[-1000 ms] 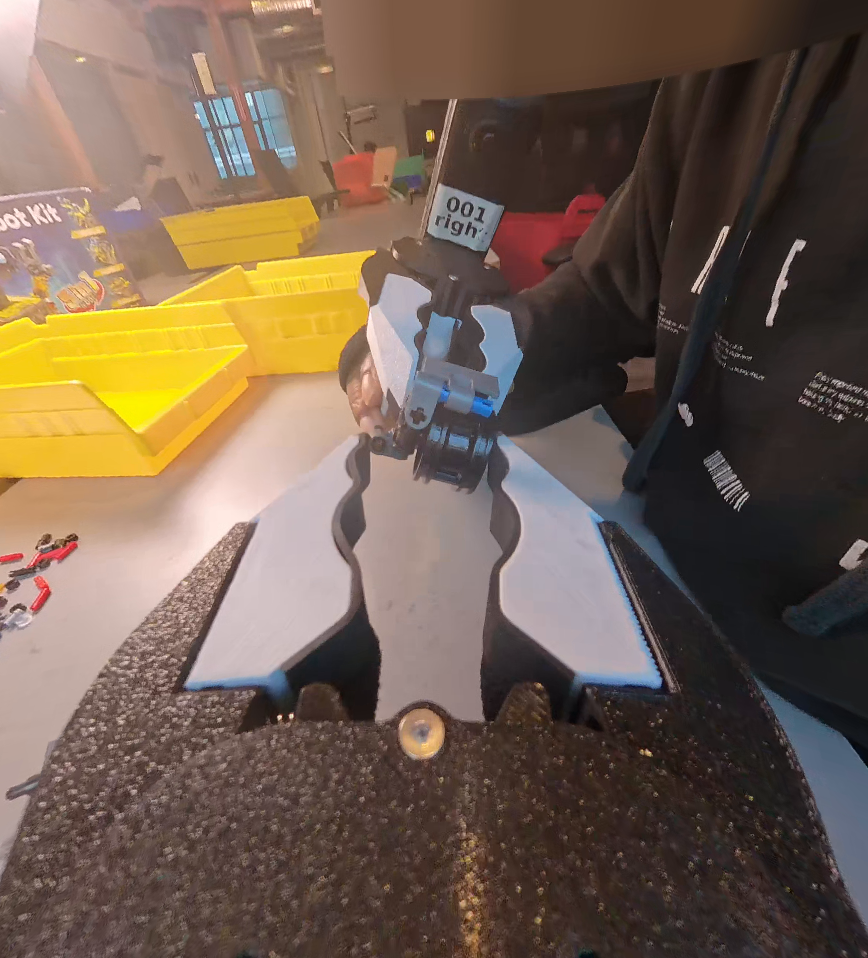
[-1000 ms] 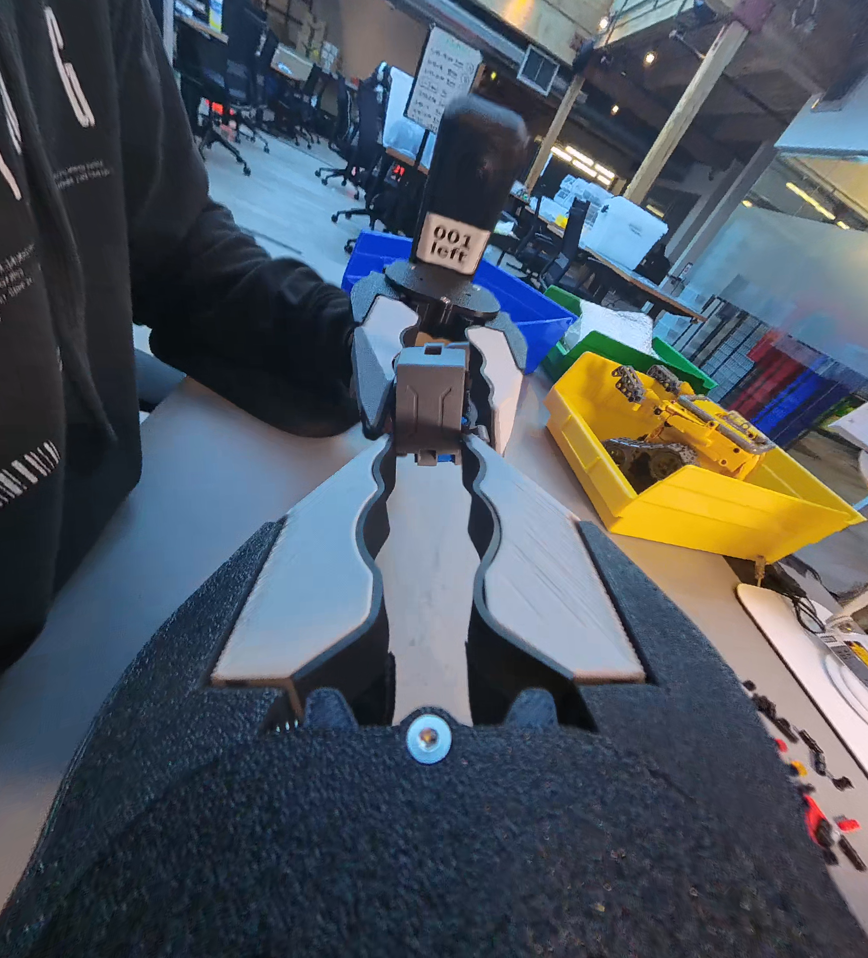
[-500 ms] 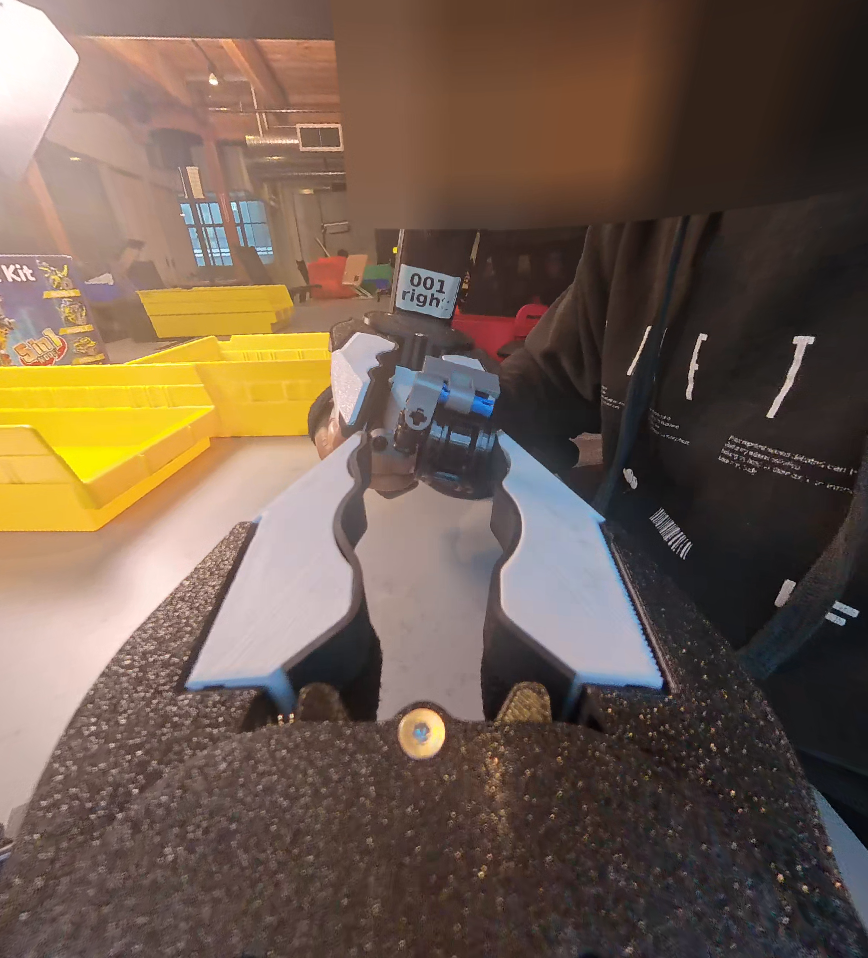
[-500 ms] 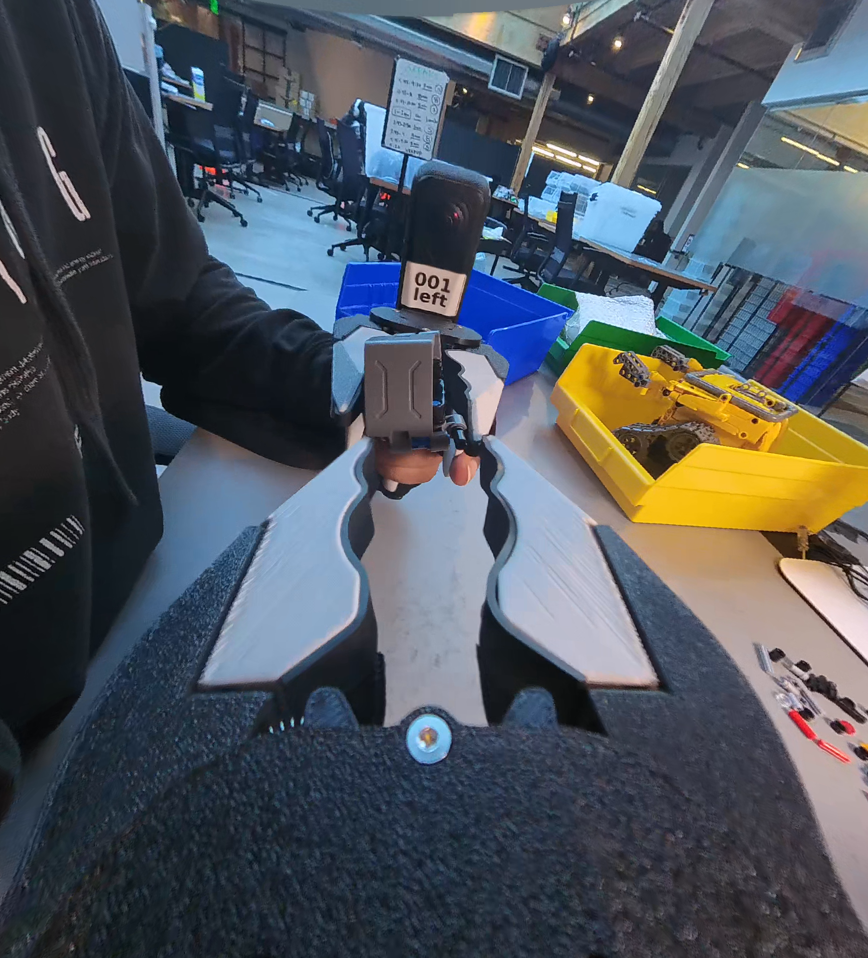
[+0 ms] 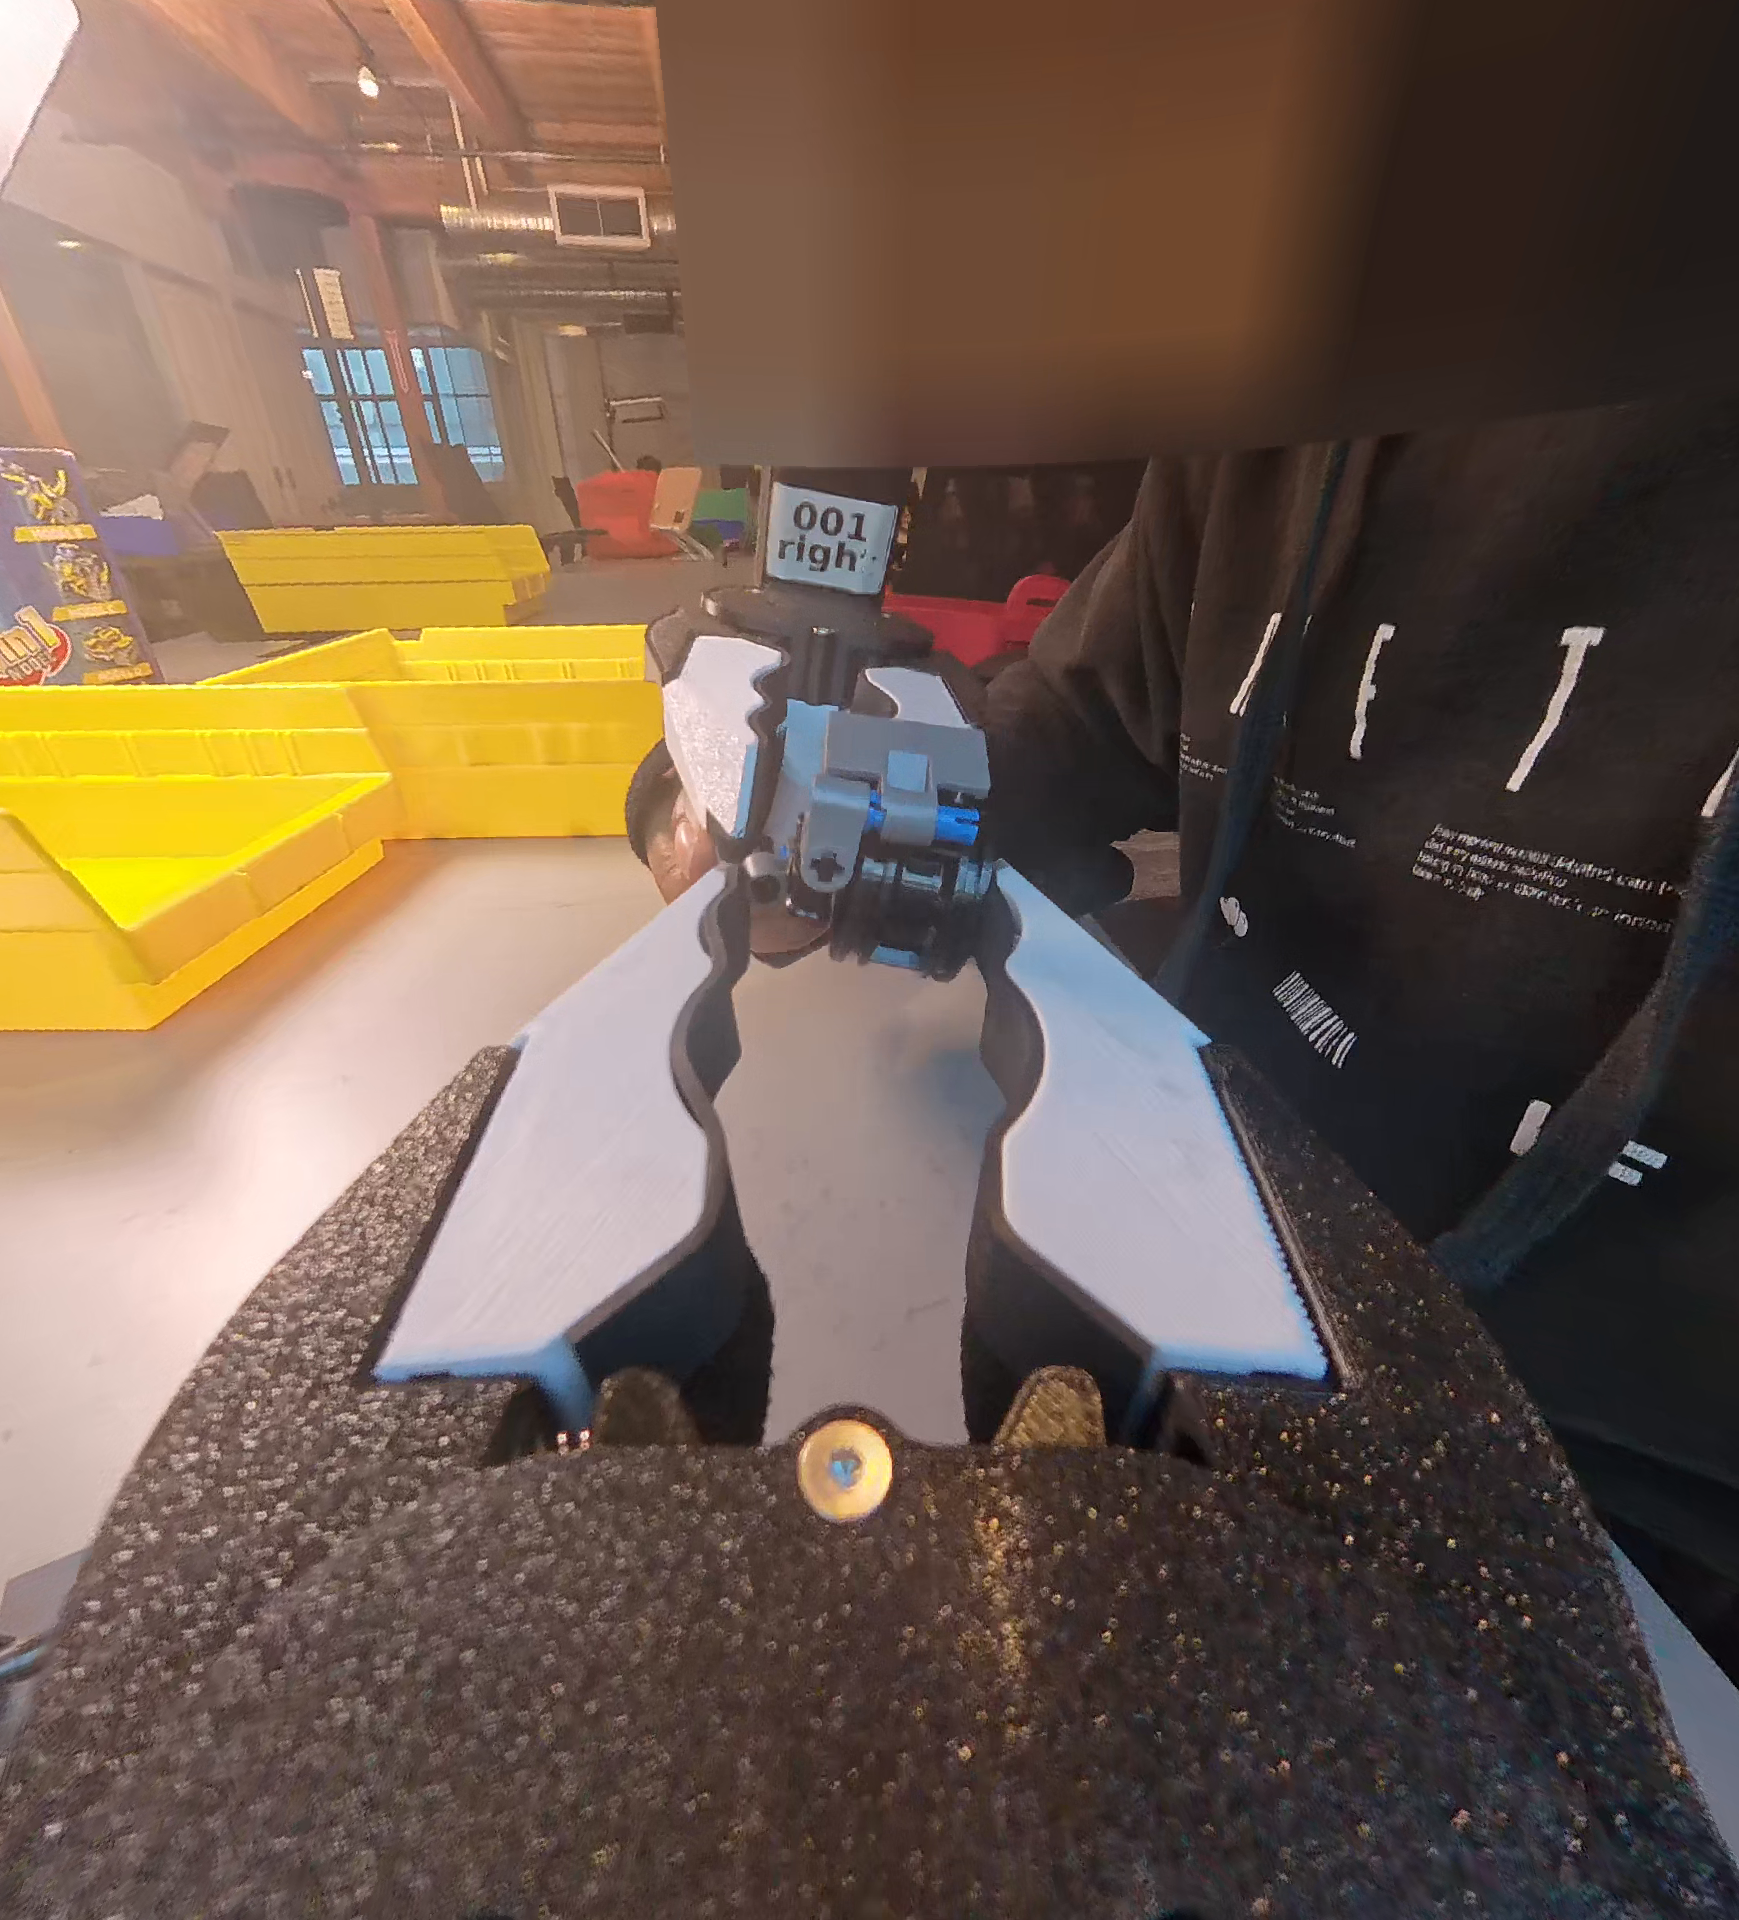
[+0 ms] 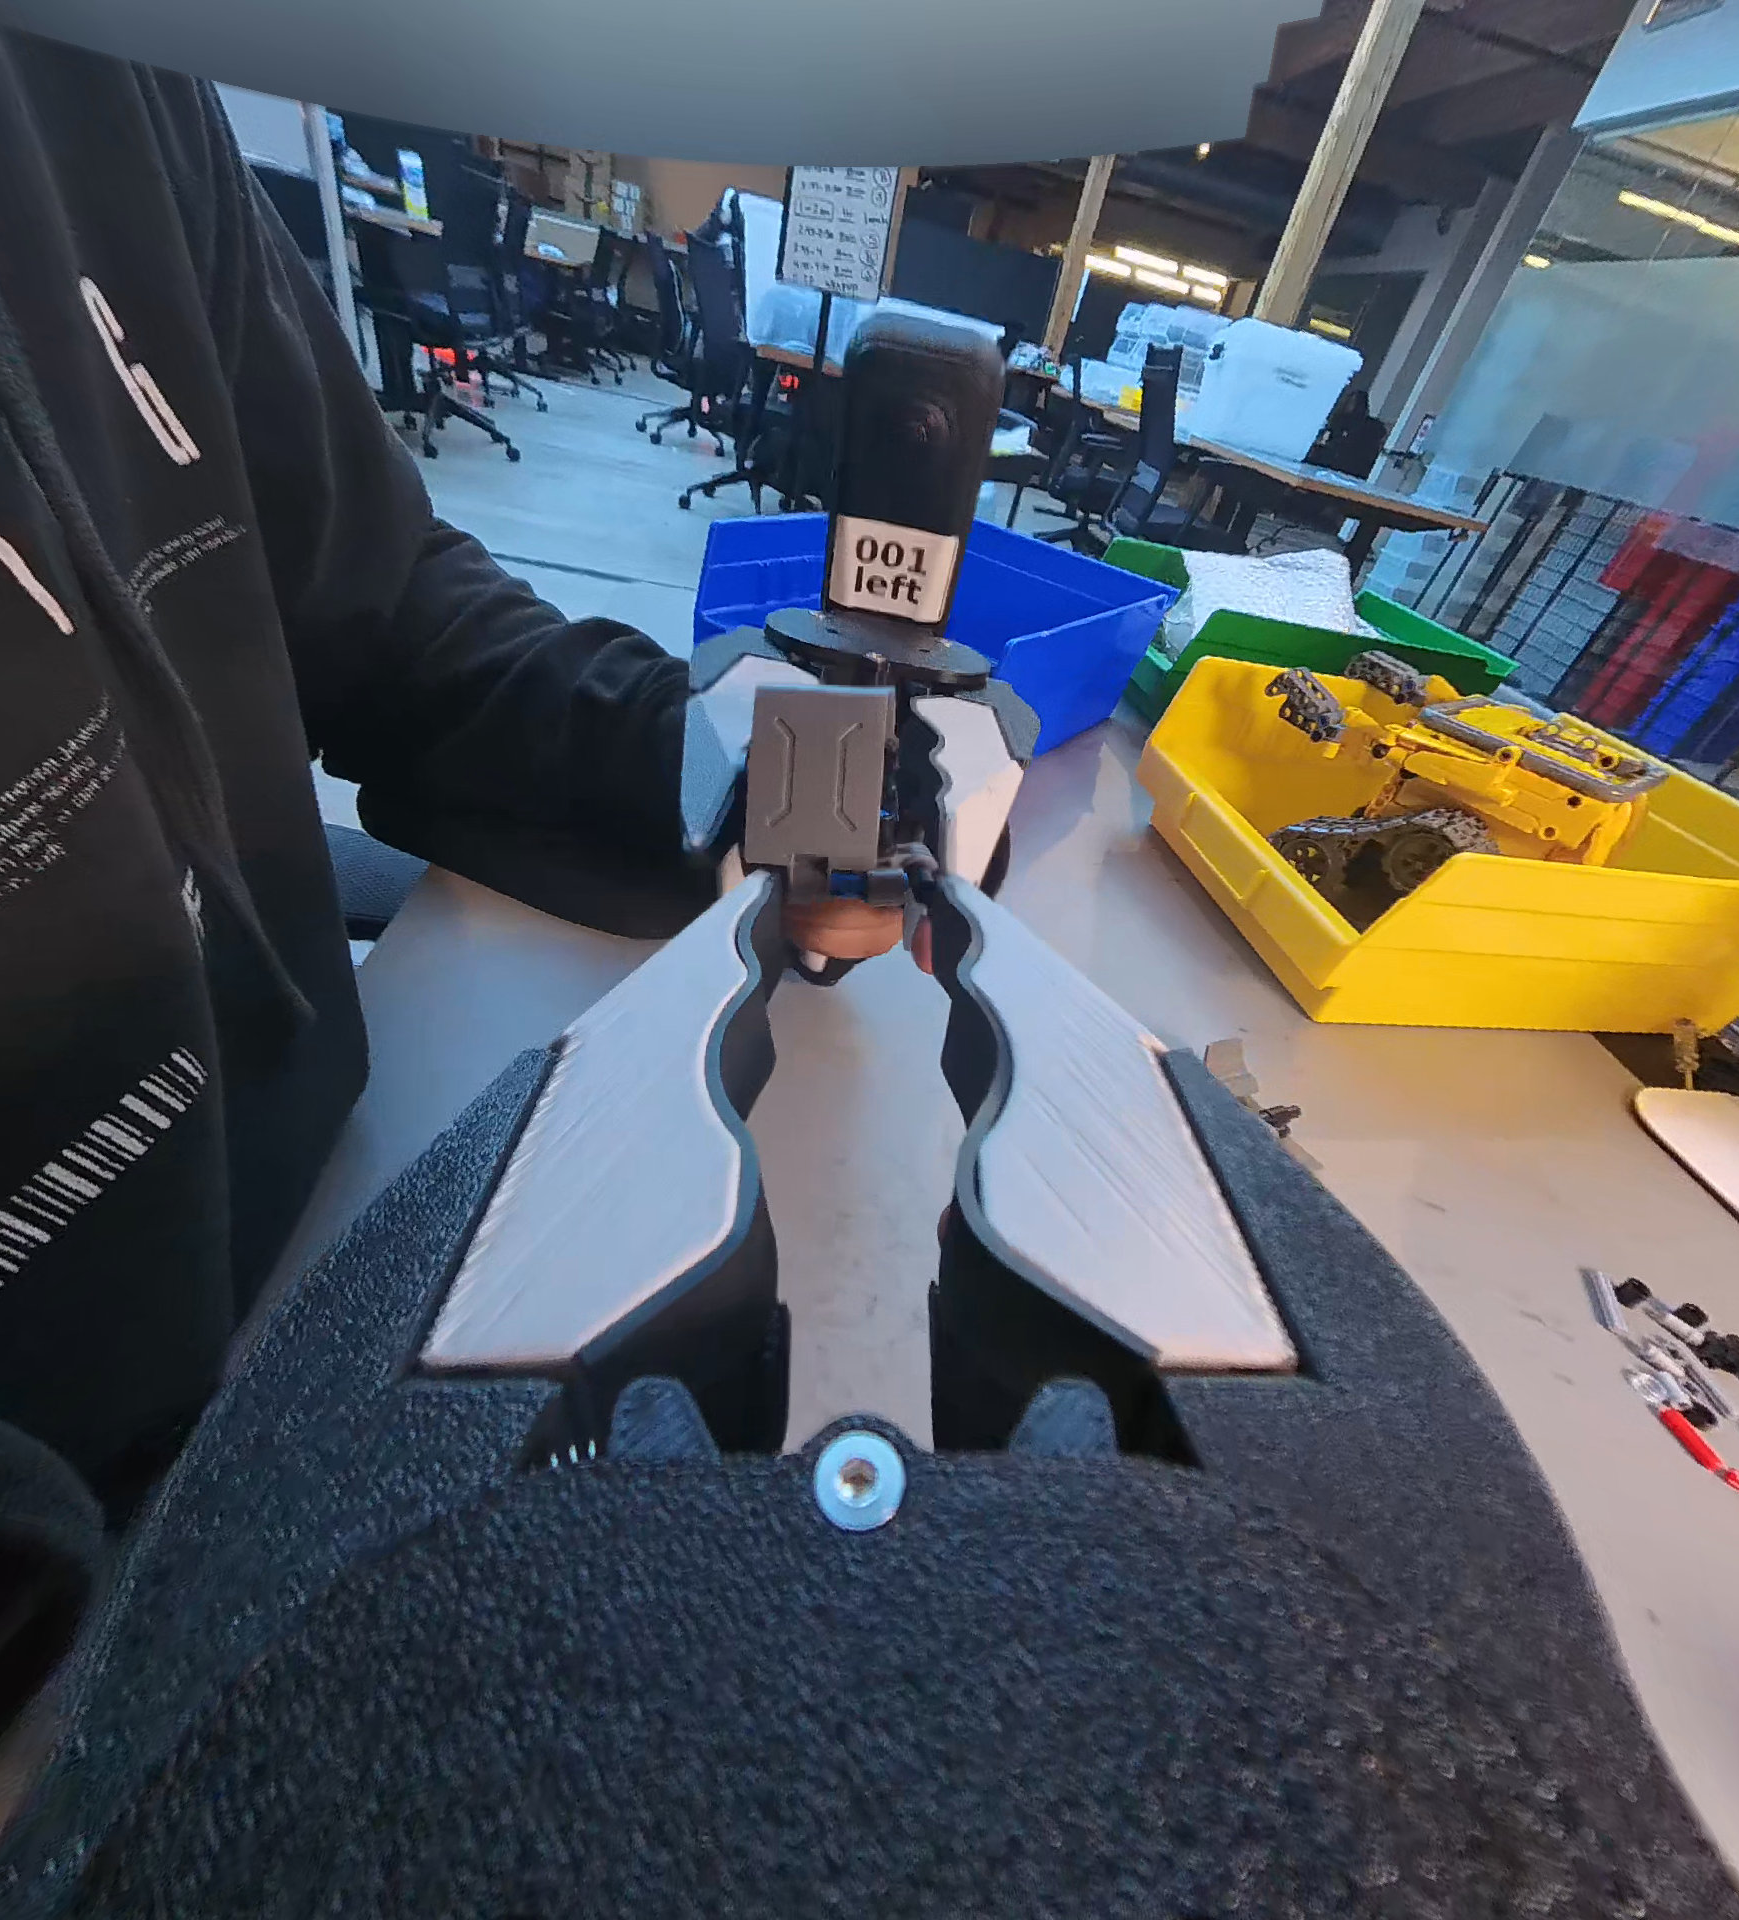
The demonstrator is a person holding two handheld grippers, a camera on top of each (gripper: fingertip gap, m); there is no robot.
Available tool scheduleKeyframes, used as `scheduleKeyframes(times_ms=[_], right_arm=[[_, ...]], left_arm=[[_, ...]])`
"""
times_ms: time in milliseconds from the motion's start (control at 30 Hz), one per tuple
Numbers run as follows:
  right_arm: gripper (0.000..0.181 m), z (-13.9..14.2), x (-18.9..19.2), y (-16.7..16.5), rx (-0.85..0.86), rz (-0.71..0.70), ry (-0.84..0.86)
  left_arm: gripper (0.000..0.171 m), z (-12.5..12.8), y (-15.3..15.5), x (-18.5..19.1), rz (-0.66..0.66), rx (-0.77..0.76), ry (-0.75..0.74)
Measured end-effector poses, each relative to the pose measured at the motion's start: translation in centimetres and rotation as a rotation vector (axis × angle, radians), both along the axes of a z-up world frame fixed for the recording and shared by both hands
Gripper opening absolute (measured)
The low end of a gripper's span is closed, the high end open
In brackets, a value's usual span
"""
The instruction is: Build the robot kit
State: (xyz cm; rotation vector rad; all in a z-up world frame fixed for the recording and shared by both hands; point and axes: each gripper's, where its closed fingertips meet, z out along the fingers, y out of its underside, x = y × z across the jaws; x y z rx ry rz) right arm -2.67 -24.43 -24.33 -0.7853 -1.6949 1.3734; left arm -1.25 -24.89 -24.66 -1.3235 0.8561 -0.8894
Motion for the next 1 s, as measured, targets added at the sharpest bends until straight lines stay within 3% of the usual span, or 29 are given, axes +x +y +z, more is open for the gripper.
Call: scheduleKeyframes(times_ms=[167,267,367,467,933,1000], right_arm=[[0.030,-0.2,-0.2,0.5,-0.036,0.002,-0.021],[0.056,-0.2,0.4,0.7,-0.087,0.052,-0.064],[0.061,-0.3,0.1,0.7,-0.125,0.047,-0.100],[0.046,-0.9,0.1,0.1,-0.083,0.052,-0.103],[0.038,-0.2,-0.1,-0.1,-0.102,0.026,-0.090],[0.026,0.1,-0.1,0.1,-0.122,0.015,-0.064]], left_arm=[[0.044,-0.2,0.4,-0.3,0.012,-0.022,0.025],[0.044,-0.4,0.7,-0.8,0.042,-0.021,0.045],[0.044,-0.7,0.6,-0.4,0.044,-0.008,0.084],[0.044,-1.4,0.5,0.4,0.034,0.002,0.137],[0.044,-0.8,0.6,-0.1,0.081,0.036,0.157],[0.043,-0.6,1.2,-0.5,0.129,0.048,0.154]])
